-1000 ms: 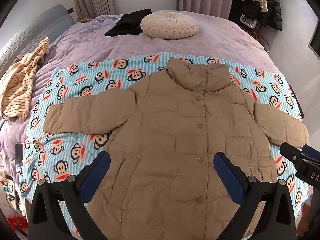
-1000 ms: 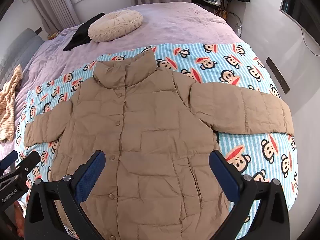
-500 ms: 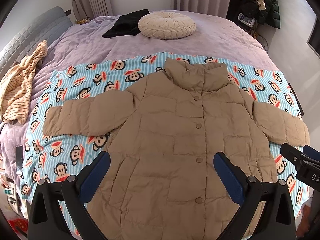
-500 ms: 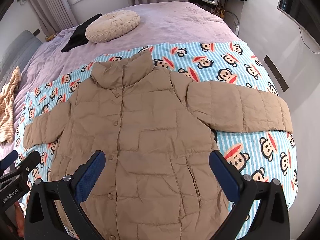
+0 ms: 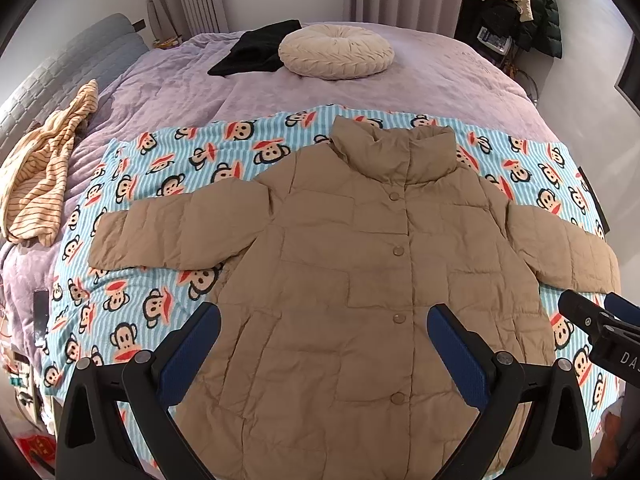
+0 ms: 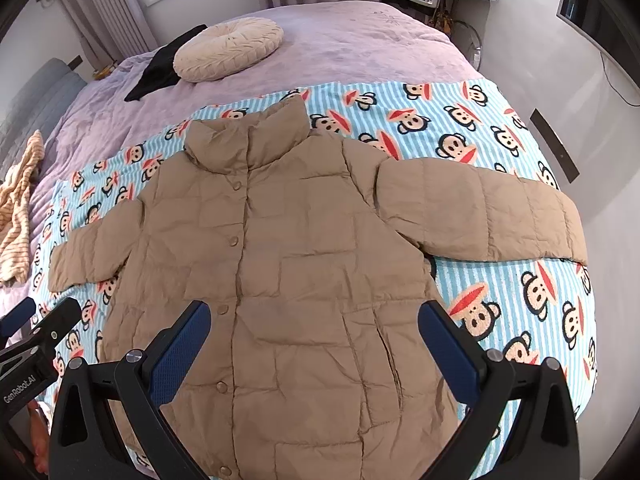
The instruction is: Fold large clothes
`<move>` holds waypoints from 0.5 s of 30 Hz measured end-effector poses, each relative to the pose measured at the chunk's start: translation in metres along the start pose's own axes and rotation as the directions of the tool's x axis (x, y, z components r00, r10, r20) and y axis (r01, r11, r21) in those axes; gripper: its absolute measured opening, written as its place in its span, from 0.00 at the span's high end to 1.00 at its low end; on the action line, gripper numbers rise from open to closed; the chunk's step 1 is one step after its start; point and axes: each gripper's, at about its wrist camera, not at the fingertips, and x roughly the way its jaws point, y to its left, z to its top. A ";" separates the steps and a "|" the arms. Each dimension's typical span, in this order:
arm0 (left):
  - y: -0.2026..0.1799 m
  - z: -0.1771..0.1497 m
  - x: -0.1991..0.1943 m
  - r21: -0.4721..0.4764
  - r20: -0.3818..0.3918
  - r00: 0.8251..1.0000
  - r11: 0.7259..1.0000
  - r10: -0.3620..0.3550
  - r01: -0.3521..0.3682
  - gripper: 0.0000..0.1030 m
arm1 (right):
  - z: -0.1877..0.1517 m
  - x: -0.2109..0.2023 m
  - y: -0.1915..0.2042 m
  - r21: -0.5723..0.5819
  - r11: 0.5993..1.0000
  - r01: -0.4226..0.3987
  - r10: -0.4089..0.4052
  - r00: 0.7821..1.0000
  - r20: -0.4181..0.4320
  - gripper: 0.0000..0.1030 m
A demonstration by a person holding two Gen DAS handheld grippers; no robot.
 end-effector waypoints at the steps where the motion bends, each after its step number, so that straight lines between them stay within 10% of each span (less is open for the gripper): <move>1: 0.000 0.000 0.000 0.000 0.001 1.000 1.000 0.002 -0.002 0.00 | 0.001 0.000 0.001 -0.002 1.000 0.000 0.000 1.000 -0.001 0.00; 15: -0.001 0.002 -0.001 0.006 0.005 1.000 1.000 0.007 -0.007 0.00 | 0.001 -0.001 0.001 -0.003 1.000 -0.004 0.004 1.000 -0.001 0.00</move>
